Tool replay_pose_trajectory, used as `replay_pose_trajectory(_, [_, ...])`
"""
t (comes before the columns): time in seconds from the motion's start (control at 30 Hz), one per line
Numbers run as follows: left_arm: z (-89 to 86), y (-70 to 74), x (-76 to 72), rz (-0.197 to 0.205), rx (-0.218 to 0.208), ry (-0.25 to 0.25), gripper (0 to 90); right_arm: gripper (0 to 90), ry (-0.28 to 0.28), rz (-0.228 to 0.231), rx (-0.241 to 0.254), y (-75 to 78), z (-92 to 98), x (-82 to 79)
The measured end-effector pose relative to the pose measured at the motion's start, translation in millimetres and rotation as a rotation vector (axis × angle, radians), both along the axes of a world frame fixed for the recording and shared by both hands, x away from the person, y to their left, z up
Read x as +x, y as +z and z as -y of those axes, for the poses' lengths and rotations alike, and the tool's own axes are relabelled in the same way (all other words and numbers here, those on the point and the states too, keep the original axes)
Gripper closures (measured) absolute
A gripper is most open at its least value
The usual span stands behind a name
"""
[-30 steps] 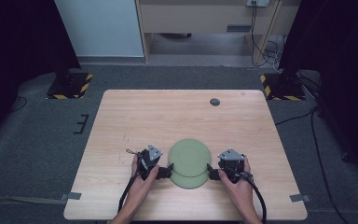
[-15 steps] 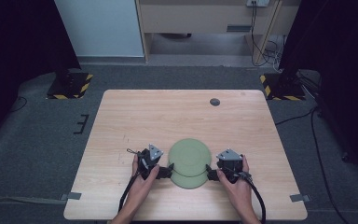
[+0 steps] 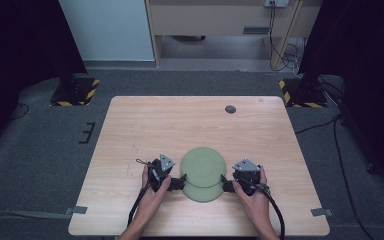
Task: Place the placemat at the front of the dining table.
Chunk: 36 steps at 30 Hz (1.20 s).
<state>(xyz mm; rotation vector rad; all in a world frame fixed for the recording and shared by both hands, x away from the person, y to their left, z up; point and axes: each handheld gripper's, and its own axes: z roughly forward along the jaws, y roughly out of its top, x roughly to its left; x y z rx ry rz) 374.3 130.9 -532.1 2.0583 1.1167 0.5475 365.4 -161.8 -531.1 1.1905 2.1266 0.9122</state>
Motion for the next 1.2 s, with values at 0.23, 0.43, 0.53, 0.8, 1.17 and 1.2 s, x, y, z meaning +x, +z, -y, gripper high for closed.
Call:
replay_pose_trajectory(0.23, [0.4, -0.3, 0.5, 0.001, -0.001, 0.004, 0.0, 2.2, 0.007, 0.004, -0.006, -0.4, -2.7, -0.9])
replay_pose_trajectory(0.43, [0.2, -0.7, 1.8, -0.001, -0.006, 0.002, 0.0, 0.7, 0.001, 0.002, 0.007, -1.8, -1.2, 2.4])
replay_pose_trajectory(0.53, [-0.1, -0.8, 2.1, -0.002, -0.01, 0.002, 0.0, 0.9, 0.001, 0.004, 0.005, -1.7, -1.1, 2.9])
replay_pose_trajectory(0.8, [1.2, 1.0, 1.2, 0.011, 0.007, -0.013, 1.5, 6.8, 0.041, -0.044, -0.018, 9.7, 5.4, 4.6])
replay_pose_trajectory(1.17, [2.5, 1.5, 4.6, -0.004, -0.043, -0.026, 2.9, 9.0, 0.102, -0.136, -0.057, 39.4, 16.5, 31.5])
replay_pose_trajectory(1.2, [2.5, 1.4, 4.7, -0.005, -0.044, -0.027, 2.9, 9.0, 0.102, -0.136, -0.057, 39.4, 16.5, 31.5])
